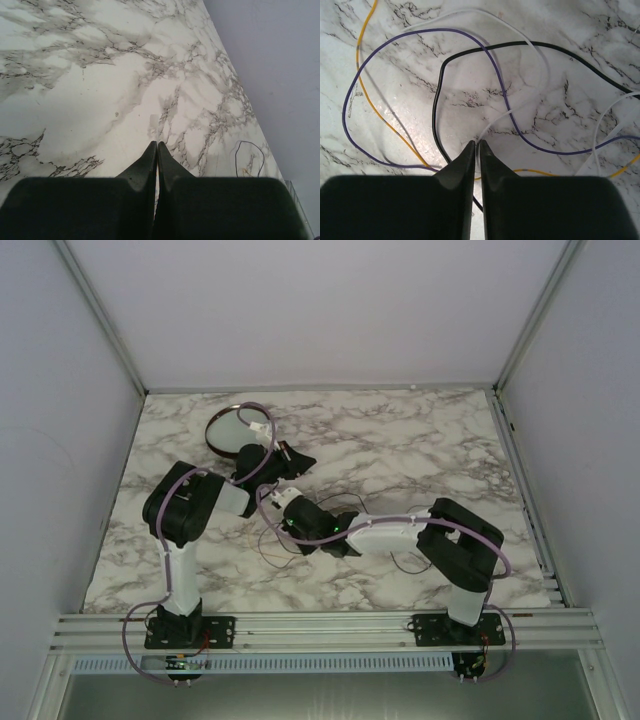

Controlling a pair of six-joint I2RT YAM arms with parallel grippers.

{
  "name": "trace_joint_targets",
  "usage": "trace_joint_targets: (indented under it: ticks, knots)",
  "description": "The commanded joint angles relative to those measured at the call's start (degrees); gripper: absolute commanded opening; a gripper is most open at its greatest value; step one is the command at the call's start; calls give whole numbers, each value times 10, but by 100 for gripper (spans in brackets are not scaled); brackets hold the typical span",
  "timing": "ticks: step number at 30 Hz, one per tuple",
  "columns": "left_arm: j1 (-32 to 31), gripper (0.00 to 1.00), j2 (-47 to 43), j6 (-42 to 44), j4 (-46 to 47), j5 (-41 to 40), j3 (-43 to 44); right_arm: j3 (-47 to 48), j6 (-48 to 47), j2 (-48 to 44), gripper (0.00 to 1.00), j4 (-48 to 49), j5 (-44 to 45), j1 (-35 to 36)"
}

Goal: Zip-tie the wires
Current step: Adjust the cable at the center of the board.

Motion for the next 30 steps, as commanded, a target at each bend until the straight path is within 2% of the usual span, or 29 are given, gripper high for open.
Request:
trace_joint_targets:
  ticks: [1, 2, 11, 17, 21, 30]
  knots:
    - [5, 0, 7, 8, 4, 13, 15, 38, -12, 6, 2, -11, 8, 3]
    - [5, 0, 7, 8, 2, 13, 15, 43, -13, 4, 0, -12, 9, 4]
    - [9, 0, 8, 6, -2, 27, 20, 99, -37, -27, 0, -6, 5, 18]
    - [11, 0, 6, 6, -12, 41, 30, 131, -61, 5, 0, 2, -40, 28]
    - [11, 0, 8, 5, -13, 50, 32, 127, -58, 24, 0, 44, -76, 33]
    - [11, 0, 4, -5, -13, 63, 26, 132, -52, 65, 0, 35, -75, 30]
